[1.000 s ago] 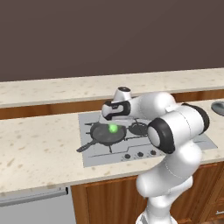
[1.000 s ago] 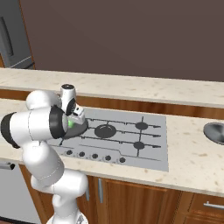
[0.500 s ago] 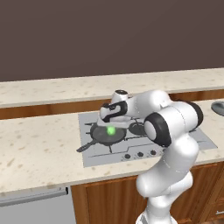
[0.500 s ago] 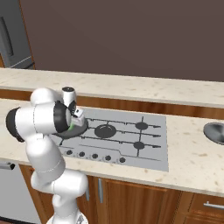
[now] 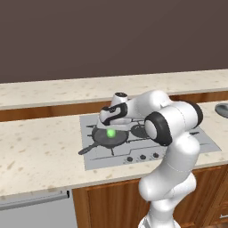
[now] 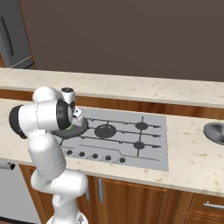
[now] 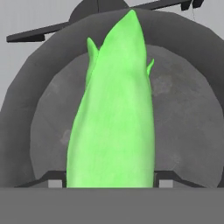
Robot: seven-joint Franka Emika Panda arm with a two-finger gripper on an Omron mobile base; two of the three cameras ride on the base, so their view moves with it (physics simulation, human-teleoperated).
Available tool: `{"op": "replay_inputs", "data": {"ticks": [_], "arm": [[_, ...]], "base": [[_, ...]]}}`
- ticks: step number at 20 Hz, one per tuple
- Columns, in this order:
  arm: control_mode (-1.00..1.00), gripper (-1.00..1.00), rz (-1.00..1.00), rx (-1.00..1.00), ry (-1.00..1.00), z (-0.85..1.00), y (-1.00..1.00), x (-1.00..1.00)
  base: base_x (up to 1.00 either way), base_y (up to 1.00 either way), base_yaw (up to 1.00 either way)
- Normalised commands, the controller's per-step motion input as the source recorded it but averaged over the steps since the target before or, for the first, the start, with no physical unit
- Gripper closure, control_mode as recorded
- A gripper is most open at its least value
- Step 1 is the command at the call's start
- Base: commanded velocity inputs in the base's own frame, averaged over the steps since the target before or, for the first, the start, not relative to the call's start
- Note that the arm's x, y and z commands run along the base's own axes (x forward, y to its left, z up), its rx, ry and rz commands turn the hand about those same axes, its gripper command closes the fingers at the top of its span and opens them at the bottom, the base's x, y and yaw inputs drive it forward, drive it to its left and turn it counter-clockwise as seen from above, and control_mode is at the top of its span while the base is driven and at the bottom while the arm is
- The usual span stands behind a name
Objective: Place both pans onto different burners. Then place the corn and the fish on different pans.
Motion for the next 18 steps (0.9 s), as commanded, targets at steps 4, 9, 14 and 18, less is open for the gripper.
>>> {"op": "replay_inputs", "data": {"ticks": [4,9,14,18], "arm": [[-1.0,1.0,0.0,0.0,0.05,-0.01,0.02,0.0],[-1.0,-1.0,0.0,0.0,0.02,0.0,0.01,0.0],[-1.0,-1.0,0.0,0.0,0.0,0.01,0.0,0.0],[-1.0,-1.0,0.0,0.0,-0.01,0.26,0.0,-0.17]], "base": [[0.0,0.0,0.0],[0.0,0.0,0.0],[0.0,0.0,0.0],[0.0,0.0,0.0]]}}
